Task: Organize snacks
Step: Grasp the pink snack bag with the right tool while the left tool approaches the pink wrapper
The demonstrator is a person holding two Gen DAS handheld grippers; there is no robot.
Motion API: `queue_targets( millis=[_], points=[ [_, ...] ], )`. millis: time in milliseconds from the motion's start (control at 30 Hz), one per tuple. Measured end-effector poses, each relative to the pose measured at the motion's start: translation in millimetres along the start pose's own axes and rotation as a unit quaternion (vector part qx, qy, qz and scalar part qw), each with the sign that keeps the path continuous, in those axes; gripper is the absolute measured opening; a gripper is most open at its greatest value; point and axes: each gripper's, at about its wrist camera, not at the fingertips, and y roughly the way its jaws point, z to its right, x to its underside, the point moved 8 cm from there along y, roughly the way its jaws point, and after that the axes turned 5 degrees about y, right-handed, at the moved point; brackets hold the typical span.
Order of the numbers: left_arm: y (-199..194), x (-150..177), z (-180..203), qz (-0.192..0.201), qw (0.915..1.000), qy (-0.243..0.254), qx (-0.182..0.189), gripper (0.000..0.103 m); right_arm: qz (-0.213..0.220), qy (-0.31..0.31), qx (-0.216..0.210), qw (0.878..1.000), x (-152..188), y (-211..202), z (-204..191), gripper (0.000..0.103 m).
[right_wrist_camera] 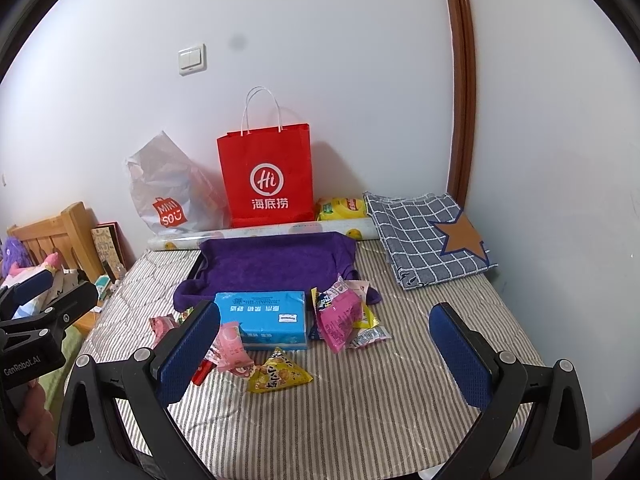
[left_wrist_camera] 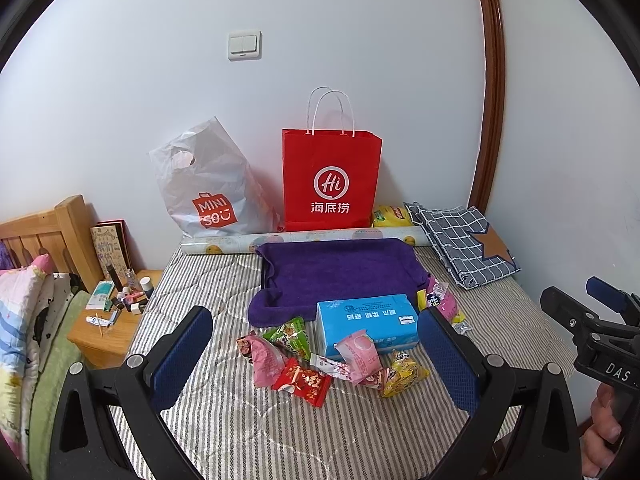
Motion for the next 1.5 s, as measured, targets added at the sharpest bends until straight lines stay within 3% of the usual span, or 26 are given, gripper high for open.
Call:
queue_targets(
  millis=[400,567,767,933,1200,1400,1500],
  points=[
    [22,18,-9,-0.014,0.9998,-0.008,-0.010,0.103,-0.019,-0.016,0.002,1.000,16,27,-5,0.103],
    [45,31,-19,-0.035,0.9991,-0.017,-0.016,0.103,-0.039,-0.004,0.000,0.999,30,51,-1,0.103],
    [75,49,-32,-0.066,0.9972,-0.032,-0.011,0.103,-0.076,-0.009,0.026,0.997,50,85,5,0.103],
    [99,65,-43,-0.088,0.9949,-0.044,-0.019,0.103,-0.087,-0.001,0.013,0.996,62,106,14,0.103],
    [141,90,-57,-0.144,0.9881,-0.049,-0.028,0.103,-0.086,0.028,0.025,0.996,66,142,39,0.100],
    [160,99,-65,-0.158,0.9852,-0.038,-0.055,0.103,-0.094,0.027,0.032,0.995,56,176,44,0.099],
    [168,98,-66,-0.150,0.9870,-0.029,-0.049,0.103,-0.108,0.027,0.015,0.994,54,193,41,0.091]
  ],
)
